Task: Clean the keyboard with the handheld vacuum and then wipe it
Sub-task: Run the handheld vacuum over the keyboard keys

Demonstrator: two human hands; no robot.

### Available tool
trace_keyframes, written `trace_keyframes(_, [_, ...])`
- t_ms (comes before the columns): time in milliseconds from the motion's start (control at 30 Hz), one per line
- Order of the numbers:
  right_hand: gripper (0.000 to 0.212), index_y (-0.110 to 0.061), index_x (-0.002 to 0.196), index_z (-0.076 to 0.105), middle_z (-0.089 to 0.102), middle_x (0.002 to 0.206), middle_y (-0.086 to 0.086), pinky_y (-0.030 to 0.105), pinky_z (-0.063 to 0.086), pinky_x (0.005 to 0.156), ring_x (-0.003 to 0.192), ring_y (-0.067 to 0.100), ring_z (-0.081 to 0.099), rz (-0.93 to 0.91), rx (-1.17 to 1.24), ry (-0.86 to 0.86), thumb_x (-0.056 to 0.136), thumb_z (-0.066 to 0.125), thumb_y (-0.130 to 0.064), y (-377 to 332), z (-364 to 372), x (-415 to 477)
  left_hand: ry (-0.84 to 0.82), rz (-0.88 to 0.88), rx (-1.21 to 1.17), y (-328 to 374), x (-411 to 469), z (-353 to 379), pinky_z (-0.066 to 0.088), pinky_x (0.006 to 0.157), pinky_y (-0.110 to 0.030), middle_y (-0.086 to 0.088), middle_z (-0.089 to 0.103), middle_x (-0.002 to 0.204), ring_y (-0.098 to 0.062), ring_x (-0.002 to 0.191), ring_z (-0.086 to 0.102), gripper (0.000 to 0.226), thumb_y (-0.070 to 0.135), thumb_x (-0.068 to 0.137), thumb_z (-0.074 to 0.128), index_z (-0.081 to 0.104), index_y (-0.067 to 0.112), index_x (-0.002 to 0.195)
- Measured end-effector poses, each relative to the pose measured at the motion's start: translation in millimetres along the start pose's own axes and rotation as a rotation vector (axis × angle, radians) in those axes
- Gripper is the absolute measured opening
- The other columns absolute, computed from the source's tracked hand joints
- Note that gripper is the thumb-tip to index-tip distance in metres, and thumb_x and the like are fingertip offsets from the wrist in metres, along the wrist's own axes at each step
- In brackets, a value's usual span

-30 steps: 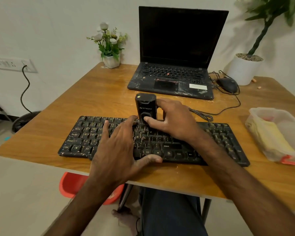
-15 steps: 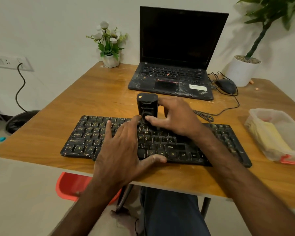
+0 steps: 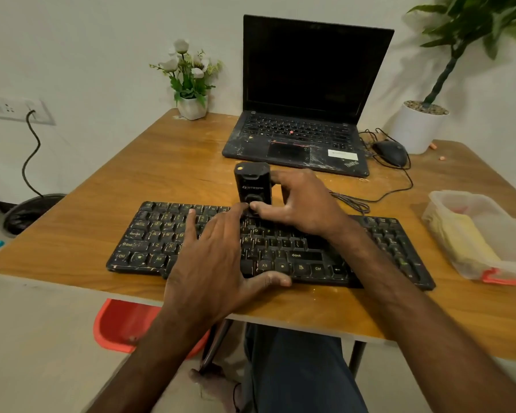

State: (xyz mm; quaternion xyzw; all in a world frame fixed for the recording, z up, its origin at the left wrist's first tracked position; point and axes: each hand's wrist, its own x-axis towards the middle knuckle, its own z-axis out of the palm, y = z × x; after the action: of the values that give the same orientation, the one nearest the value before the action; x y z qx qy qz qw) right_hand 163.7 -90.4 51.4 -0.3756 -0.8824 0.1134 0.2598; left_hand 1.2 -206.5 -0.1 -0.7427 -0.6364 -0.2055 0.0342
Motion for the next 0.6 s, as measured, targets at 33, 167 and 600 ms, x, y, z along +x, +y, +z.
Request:
trace_keyframes(33, [0.055, -0.014, 0.123, 0.066, 0.072, 0.110, -0.003, 0.027, 0.053, 0.078, 0.091, 0.007, 0.063, -0.002, -0.014, -0.004, 0.080, 0.070, -0.049, -1, 1, 3, -0.010, -0.004, -0.007, -1, 0, 0, 0.015, 0.122, -0.060, -0.006, 0.048, 0.150, -0.017, 0.139, 0.045, 0.129, 0.106, 0.061, 0.028, 0.019, 0.013, 0.151])
trace_keyframes(167, [0.052, -0.013, 0.124, 0.063, 0.065, 0.100, -0.011, 0.004, 0.038, 0.061, 0.069, -0.012, 0.052, 0.059, -0.061, -0.021, 0.082, 0.075, -0.039, 15, -22, -10, -0.027, -0.009, 0.002, -3, -1, 0, 0.015, 0.122, -0.060, -0.007, 0.047, 0.151, -0.018, 0.140, 0.044, 0.138, 0.108, 0.053, 0.031, 0.014, 0.014, 0.152])
trace_keyframes(600, [0.050, -0.009, 0.119, 0.067, 0.072, 0.108, 0.002, 0.033, 0.056, 0.079, 0.093, 0.013, 0.066, -0.028, 0.038, 0.013, 0.080, 0.075, -0.040, 1, -2, 6, -0.007, 0.004, 0.003, -2, 0, 0, 0.018, 0.121, -0.060, -0.006, 0.051, 0.147, -0.017, 0.137, 0.047, 0.133, 0.106, 0.058, 0.031, 0.022, 0.012, 0.151])
